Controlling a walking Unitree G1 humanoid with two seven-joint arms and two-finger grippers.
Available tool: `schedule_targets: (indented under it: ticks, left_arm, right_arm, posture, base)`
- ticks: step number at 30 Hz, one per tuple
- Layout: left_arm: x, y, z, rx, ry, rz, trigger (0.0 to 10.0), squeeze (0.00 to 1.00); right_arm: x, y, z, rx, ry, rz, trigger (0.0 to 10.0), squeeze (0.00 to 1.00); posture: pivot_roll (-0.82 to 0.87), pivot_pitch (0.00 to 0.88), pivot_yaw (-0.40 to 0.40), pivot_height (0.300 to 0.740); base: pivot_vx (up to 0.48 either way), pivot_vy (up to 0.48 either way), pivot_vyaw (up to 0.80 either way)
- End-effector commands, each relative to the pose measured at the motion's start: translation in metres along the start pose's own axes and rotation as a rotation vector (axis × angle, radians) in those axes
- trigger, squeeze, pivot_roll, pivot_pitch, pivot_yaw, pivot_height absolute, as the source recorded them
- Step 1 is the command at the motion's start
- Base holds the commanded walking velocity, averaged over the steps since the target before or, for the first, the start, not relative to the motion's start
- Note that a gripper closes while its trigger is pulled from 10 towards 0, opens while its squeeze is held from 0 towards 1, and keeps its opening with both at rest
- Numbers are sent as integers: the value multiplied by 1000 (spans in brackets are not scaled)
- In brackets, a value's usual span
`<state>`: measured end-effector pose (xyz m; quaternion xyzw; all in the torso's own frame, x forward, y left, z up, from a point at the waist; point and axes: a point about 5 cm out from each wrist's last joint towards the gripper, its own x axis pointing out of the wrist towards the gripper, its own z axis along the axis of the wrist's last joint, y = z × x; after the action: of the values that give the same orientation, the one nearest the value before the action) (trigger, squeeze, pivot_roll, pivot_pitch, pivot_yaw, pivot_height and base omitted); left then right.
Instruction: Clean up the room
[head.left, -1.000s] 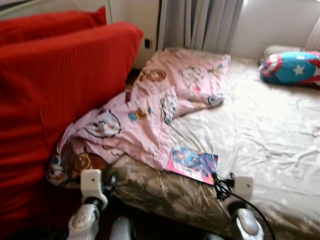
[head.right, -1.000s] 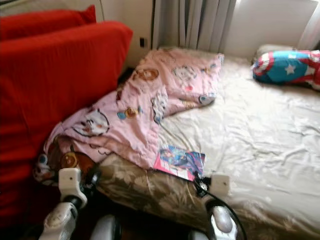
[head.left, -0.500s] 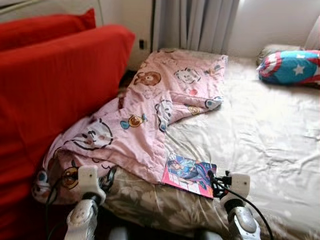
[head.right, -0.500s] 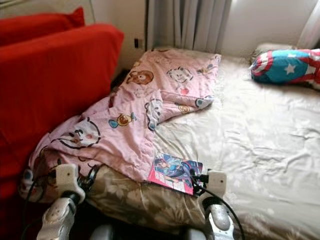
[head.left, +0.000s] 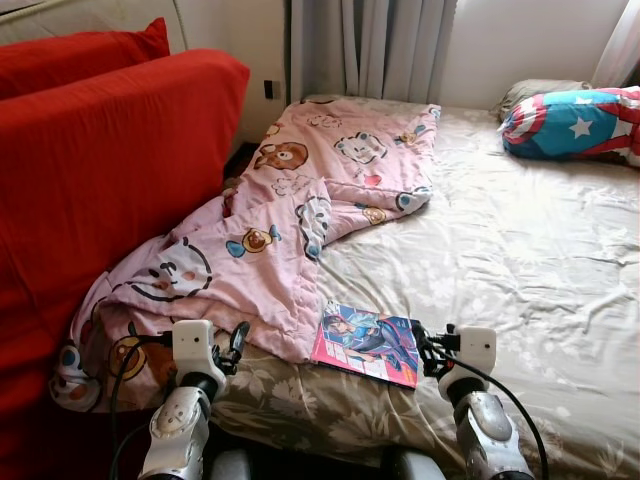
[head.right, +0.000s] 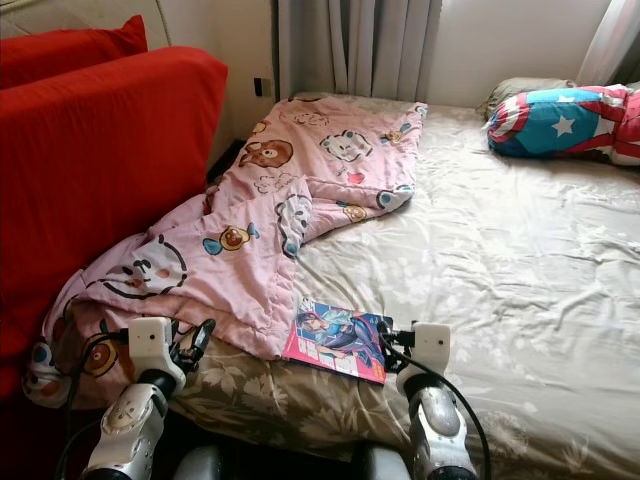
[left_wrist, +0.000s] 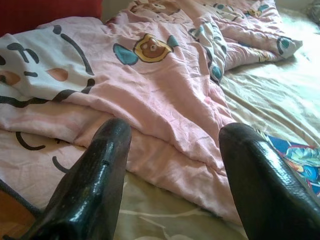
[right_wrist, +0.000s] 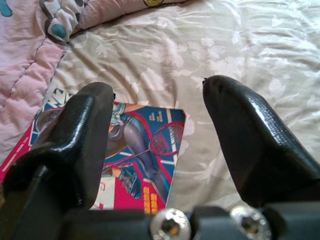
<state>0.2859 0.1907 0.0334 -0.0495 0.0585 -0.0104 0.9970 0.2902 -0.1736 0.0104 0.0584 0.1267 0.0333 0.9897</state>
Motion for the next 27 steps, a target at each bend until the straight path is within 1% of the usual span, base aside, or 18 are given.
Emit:
schedule_targets:
  ticks: [1, 4, 9, 14, 16, 17, 20, 21, 24, 27]
  left_arm:
    - [1, 4, 2, -12, -8, 25, 10000, 0]
    - [-1, 6, 1, -10, -10, 29, 10000, 0]
    - [-7, 9, -2, -4, -7, 36, 10000, 0]
    - [-7, 13, -2, 11, 2, 35, 10000, 0]
    - [-2, 16, 11, 27, -35, 34, 10000, 0]
    - [-2, 16, 11, 27, -35, 34, 10000, 0]
    - [0, 22, 17, 30, -52, 45, 10000, 0]
    - [-1, 25, 20, 20, -60, 61, 10000, 0]
    - [-3, 30, 23, 7, -72, 74, 10000, 0]
    - [-4, 31, 26, 18, -82, 68, 10000, 0]
  right_arm:
    - [2, 1, 0, -3, 15, 7, 10000, 0]
    - [2, 3, 3, 5, -18, 32, 10000, 0]
    - [1, 3, 2, 11, -19, 23, 10000, 0]
    - [-2, 3, -3, 25, -3, 3, 10000, 0]
    - [1, 8, -4, 30, 12, 17, 10000, 0]
    - [1, 8, -4, 30, 12, 17, 10000, 0]
    - [5, 12, 1, 33, 8, 23, 10000, 0]
    - [7, 13, 3, 33, 7, 21, 10000, 0]
    - [8, 12, 3, 42, 15, 7, 10000, 0]
    - [9, 9, 3, 94, 19, -30, 10000, 0]
  posture:
    - [39, 0, -63, 579]
    - [46, 0, -77, 574]
    - [21, 0, -43, 574]
    - [49, 0, -42, 574]
    - [71, 0, -35, 574]
    - [71, 0, -35, 574]
    - [66, 0, -22, 574]
    - [64, 0, -17, 574]
    - [62, 0, -13, 574]
    - [73, 0, -20, 574]
  base:
    - [0, 0, 0]
    - [0, 0, 0]
    - [0, 0, 0]
    - [0, 0, 0]
    - [0, 0, 0]
    - [0, 0, 0]
    - [0, 0, 0]
    - [0, 0, 0]
    - [0, 0, 0]
    - [0, 0, 0]
